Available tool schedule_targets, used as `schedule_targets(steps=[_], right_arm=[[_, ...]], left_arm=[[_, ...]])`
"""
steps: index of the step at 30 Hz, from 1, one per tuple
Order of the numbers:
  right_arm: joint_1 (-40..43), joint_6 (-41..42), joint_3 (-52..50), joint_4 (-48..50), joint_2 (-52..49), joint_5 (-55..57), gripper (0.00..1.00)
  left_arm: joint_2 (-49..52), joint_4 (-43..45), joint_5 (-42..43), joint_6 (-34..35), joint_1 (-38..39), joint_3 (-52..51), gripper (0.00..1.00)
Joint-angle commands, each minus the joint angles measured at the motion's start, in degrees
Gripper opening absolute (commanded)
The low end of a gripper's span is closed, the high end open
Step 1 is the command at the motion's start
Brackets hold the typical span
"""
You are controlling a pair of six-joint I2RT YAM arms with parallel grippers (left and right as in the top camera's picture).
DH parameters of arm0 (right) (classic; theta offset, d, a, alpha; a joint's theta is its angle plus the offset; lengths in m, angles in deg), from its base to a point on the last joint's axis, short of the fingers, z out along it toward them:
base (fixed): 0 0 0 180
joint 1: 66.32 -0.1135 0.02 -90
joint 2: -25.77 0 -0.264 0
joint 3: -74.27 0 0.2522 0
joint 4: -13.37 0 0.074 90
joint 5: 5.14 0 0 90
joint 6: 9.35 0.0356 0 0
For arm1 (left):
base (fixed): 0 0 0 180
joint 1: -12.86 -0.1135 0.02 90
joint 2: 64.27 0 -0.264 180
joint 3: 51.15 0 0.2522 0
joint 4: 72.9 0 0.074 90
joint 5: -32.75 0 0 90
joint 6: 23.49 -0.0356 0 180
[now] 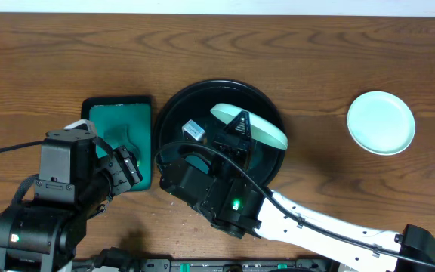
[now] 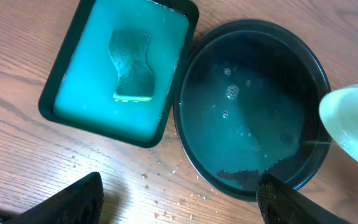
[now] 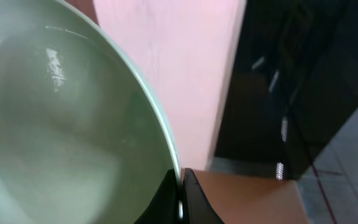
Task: Clean dirty plates on tray and stack at the side
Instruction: 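Tilt the held plate upright over the black tray to drain water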
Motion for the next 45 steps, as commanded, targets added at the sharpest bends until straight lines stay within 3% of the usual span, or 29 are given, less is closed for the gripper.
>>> schedule_targets(steps=[1,3,4,5,8,10,13,16,19,23,45], right_arm=[[-0.61,2.64,1.2,0.22,1.14,0.94,0.01],[-1.7,4.68,1.2,0.07,1.14,-0.35,0.01],[0.22,8.74,1.2,-0.92,1.14,-10.62,0.01],[1.77,10.99,1.2,-1.11,0.9,-12.24,0.01],[2.1,12.72,1.2,-2.05,0.79,-3.82,0.01],[4.37,12.83,1.2,-2.21,0.79,-9.73,0.01],[3.52,12.24,1.2,-2.62,0.9,1.03,0.01],[3.63,15.39,1.2,-3.96,0.9,-11.43,0.01],[2.14,18.78,1.2,-6.88,1.11,-6.43,0.01],[3.19,21.51,1.2,-7.69,1.09,-15.98,0.01],[4.92,21.68,1.2,-11.21,1.11,-12.09,0.01]], left_arm=[[-0.04,-0.17,-0.11,0.48,0.28,0.07,0.79],[-0.04,-0.17,-0.11,0.48,0.28,0.07,0.79],[-0.04,-0.17,-0.11,0.48,0.28,0.07,0.8],[-0.04,-0.17,-0.11,0.48,0.28,0.07,0.79],[-0.04,-0.15,-0.11,0.48,0.28,0.07,0.79],[-0.04,-0.17,-0.11,0.48,0.28,0.07,0.79],[-0.04,-0.17,-0.11,0.48,0.28,0.07,0.8],[-0.04,-0.17,-0.11,0.5,0.28,0.07,0.8],[-0.04,-0.17,-0.11,0.48,0.28,0.07,0.79],[-0.04,-0.15,-0.11,0.48,0.28,0.07,0.8],[-0.04,0.02,-0.7,0.48,0.28,0.07,0.79]])
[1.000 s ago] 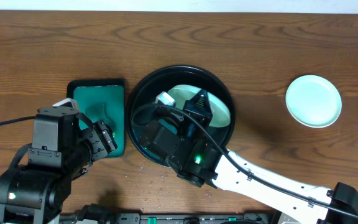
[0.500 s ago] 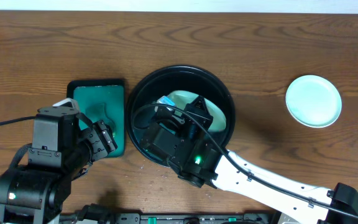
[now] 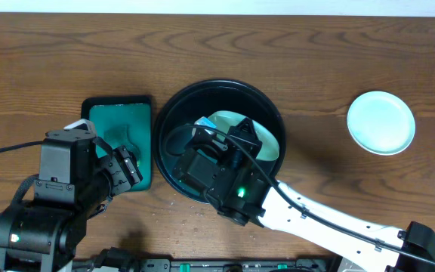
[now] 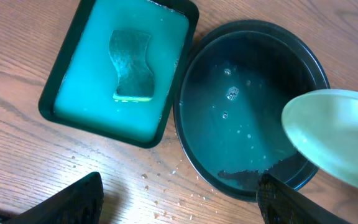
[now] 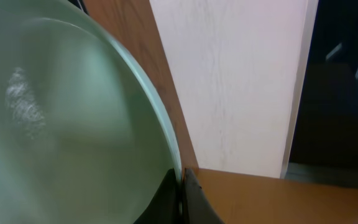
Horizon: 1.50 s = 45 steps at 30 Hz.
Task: Clean dirty plates on tray and stack at the side
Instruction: 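Tilt the held plate upright over the black tray to drain water, then carry the plate right and set it on the plate stack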
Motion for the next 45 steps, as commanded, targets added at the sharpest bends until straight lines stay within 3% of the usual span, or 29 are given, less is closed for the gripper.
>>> schedule_targets(steps=[1,5,9,28,31,33,35,38,41,45], right_arm=[[0.76,1.25,1.01,0.11,1.09,1.73,0.01],[0.76,1.25,1.01,0.04,1.09,1.77,0.01],[0.76,0.98,1.01,0.07,1.09,1.77,0.01],[1.05,0.7,1.01,0.74,1.09,3.61,0.01],[2.56,1.09,1.01,1.79,0.98,-5.73,0.01],[1.44,5.6,1.03,-0.2,1.49,-0.74,0.01],[1.86,6.45,1.03,-0.02,1.53,-8.46,0.01],[2.1,10.86,1.03,-1.22,2.14,-7.39,0.01],[4.35,17.38,1.03,-0.17,2.6,-18.97,0.01],[11.39,32.24,1.03,0.15,2.58,-37.22,0.01]], left_arm=[[-0.04,0.39,-2.23,0.24,0.28,0.07,0.8],[0.07,0.11,-18.64,0.52,0.28,0.07,0.8],[0.35,-3.39,-28.02,10.43,-0.57,0.04,0.8],[0.44,-6.47,-29.11,12.37,-10.99,0.02,0.8],[0.46,-6.47,-29.09,12.31,-10.99,0.02,0.8],[0.44,-6.43,-29.07,12.31,-10.99,0.02,0.8],[0.44,-6.43,-29.07,12.31,-10.99,0.02,0.8],[0.44,-6.43,-29.07,12.31,-10.99,0.02,0.8],[0.46,-6.43,-29.07,12.31,-10.99,0.02,0.8],[0.46,-6.43,-29.07,12.31,-10.99,0.02,0.8]])
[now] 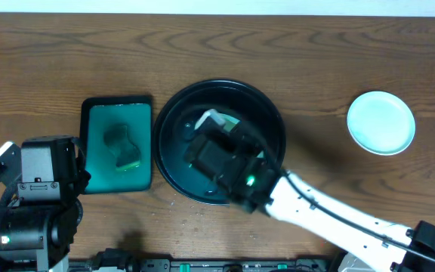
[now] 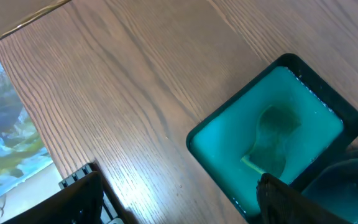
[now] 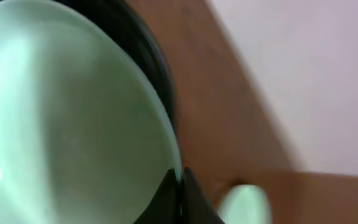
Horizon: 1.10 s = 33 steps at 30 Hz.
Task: Clean dirty plates on tray and stack at the side
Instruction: 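Carry the plate right and set it on the plate stack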
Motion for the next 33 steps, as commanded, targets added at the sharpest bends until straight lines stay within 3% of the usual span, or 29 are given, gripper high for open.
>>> schedule_targets(steps=[1,5,11,19,23,33], right_arm=[[6.84,18.25,1.01,0.37,1.44,-19.43,0.01],[14.38,30.36,1.01,1.38,1.44,-27.19,0.01],[30.14,40.89,1.01,2.29,1.44,-40.57,0.01],[53.79,41.27,1.01,0.02,1.44,-52.09,0.01],[67.49,41.68,0.98,-3.65,1.27,-51.78,0.01],[89.64,44.7,0.87,-8.61,-0.63,-49.57,0.01]], left_arm=[[0.31,-0.17,-1.14,0.33,-0.28,0.02,0.8],[0.33,-0.2,-1.14,0.33,-0.28,0.02,0.8],[0.31,-0.2,-1.14,0.33,-0.28,0.02,0.8],[0.31,-0.17,-1.14,0.33,-0.28,0.02,0.8],[0.31,-0.2,-1.14,0.33,-0.28,0.02,0.8],[0.33,-0.2,-1.14,0.33,-0.28,0.0,0.8]])
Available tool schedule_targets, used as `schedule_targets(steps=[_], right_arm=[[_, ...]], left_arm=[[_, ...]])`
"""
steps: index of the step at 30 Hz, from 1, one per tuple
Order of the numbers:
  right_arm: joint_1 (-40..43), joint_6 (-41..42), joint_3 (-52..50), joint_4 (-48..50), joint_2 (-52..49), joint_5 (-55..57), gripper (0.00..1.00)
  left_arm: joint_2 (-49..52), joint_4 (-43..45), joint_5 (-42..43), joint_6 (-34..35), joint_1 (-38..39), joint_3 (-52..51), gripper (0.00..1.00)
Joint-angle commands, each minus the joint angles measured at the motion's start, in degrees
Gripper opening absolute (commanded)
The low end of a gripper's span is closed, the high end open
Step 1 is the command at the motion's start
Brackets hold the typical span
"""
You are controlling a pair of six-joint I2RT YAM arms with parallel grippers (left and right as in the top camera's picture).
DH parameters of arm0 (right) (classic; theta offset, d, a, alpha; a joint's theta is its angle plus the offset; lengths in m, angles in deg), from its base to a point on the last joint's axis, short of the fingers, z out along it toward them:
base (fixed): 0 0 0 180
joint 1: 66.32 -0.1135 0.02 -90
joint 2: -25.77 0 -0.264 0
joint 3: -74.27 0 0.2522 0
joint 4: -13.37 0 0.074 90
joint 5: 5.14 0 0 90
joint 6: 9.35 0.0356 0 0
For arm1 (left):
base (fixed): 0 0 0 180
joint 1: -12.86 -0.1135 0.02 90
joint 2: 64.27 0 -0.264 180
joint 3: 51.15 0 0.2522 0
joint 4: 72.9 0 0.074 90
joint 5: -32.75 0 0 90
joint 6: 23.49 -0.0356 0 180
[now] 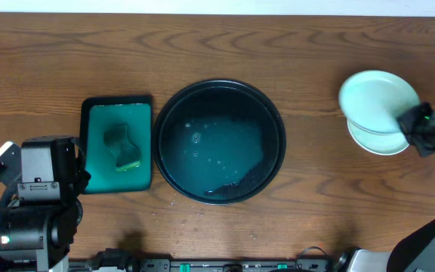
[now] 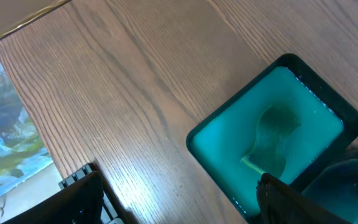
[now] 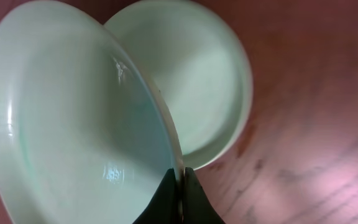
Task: Clean dirty plates on tray and stack at the side
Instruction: 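Carry the plate right and set it on the plate stack, then open the right gripper and release the plate on the stack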
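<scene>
My right gripper [image 3: 180,186] is shut on the rim of a pale green plate [image 3: 73,124]. It holds the plate tilted just above a second pale green plate [image 3: 201,81] lying on the table at the far right. In the overhead view the held plate [image 1: 374,94] overlaps the lying plate [image 1: 376,140], and the right gripper [image 1: 420,123] is at their right edge. The round black tray [image 1: 171,113] in the middle holds wet residue and no plate. My left gripper [image 2: 179,190] stands open over bare wood with nothing between its fingers.
A green rectangular tray [image 1: 97,106] with a green sponge [image 1: 121,146] in it lies left of the round tray. In the left wrist view the green tray [image 2: 210,140] and the sponge [image 2: 272,140] lie ahead of the fingers. The left arm [image 1: 40,189] sits at the lower left.
My right gripper has moved with the plate from over the round black tray to the far right, above the plate lying there. The left arm has not moved.
First my right gripper held the plate tilted above the round tray, with the left arm close beside the green tray. Then the plate was lower inside the tray. After that the left arm stood farther left. Now the plate is over the plate at the right.
</scene>
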Motion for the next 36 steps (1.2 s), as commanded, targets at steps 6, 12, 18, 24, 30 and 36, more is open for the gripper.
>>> schedule_targets(steps=[6,12,18,24,30,36], right_arm=[[9.42,3.82,0.76,-2.16,-3.21,3.98,0.01],[9.79,3.82,0.74,-2.34,-8.24,4.28,0.01],[9.22,3.82,0.74,-1.9,-14.08,3.43,0.01],[8.13,2.6,0.74,0.46,-18.01,0.02,0.01],[4.72,1.38,0.76,3.63,-18.29,-1.55,0.01],[-0.11,1.22,0.76,4.68,-18.29,-1.46,0.25]], left_arm=[[0.31,-0.17,-1.14,0.31,-0.28,0.02,0.8],[0.33,-0.17,-1.14,0.31,-0.28,0.02,0.8],[0.31,-0.17,-1.14,0.31,-0.28,0.02,0.8],[0.31,-0.17,-1.14,0.31,-0.28,0.02,0.8],[0.31,-0.17,-1.14,0.31,-0.28,0.0,0.8],[0.33,-0.17,-1.14,0.31,-0.28,0.02,0.8]])
